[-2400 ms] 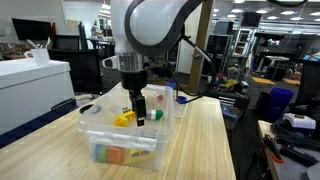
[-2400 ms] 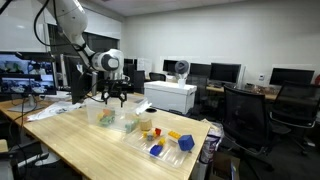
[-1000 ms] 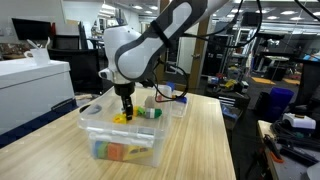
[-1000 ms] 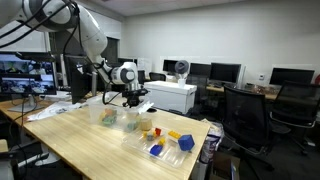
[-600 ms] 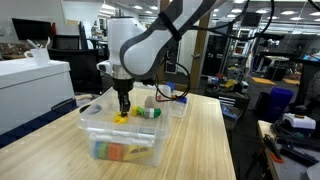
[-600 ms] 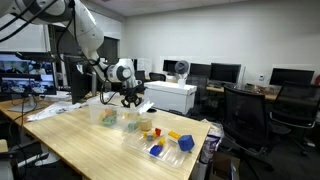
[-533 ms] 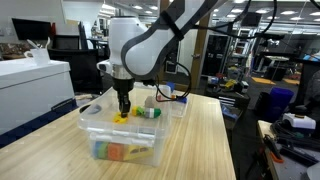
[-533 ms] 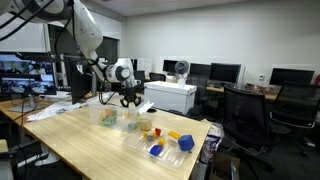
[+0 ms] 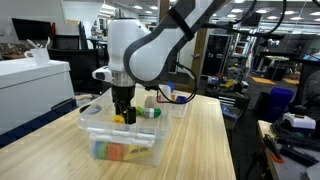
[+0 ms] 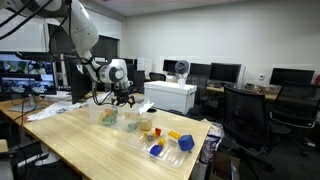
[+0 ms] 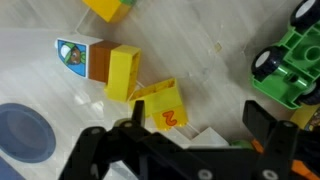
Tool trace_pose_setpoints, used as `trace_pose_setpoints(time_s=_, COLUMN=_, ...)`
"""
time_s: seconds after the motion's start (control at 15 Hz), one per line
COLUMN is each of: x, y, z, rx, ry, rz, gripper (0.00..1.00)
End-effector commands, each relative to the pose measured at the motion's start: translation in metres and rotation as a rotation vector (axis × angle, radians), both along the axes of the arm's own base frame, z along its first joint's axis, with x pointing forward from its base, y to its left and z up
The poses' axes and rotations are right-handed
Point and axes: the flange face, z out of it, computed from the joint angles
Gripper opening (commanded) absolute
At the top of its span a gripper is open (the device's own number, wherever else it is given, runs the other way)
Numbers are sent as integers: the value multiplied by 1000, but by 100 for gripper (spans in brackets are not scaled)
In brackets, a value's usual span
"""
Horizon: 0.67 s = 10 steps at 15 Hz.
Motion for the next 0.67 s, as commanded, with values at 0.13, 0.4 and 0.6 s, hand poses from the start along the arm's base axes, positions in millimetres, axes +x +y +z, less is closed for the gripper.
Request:
trace_pose_setpoints(time_s=0.13, x=-1, y=-11, z=9, rx=-10, ry=-27, rz=74, gripper=100)
trace_pose_setpoints(time_s=0.4, x=15, y=-25, z=19, rx=-12, ry=-59, rz=53, gripper=100)
trace_pose_setpoints(time_s=0.6, x=21, y=-23, z=11, rx=-18, ry=-20, rz=84, gripper=100)
